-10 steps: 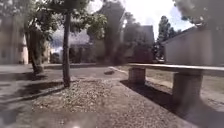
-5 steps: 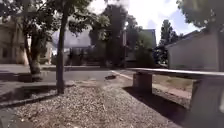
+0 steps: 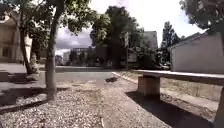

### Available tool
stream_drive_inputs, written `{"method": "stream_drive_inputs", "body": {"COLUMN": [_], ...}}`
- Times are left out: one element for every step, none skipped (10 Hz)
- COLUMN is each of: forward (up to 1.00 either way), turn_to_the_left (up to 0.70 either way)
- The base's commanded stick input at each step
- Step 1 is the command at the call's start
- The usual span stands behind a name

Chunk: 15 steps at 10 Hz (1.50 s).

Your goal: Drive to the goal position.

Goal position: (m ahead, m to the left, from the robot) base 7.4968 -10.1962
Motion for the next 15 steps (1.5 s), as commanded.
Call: {"method": "stream_drive_inputs", "body": {"forward": [0.85,0.85,0.85,0.85,0.85,0.85,0.85,0.85,0.85,0.85,0.85,0.85,0.85,0.85,0.85], "turn_to_the_left": [0.0,0.0,0.0,0.0,0.0,0.0,0.0,0.0,0.0,0.0,0.0,0.0,0.0,0.0,0.0]}}
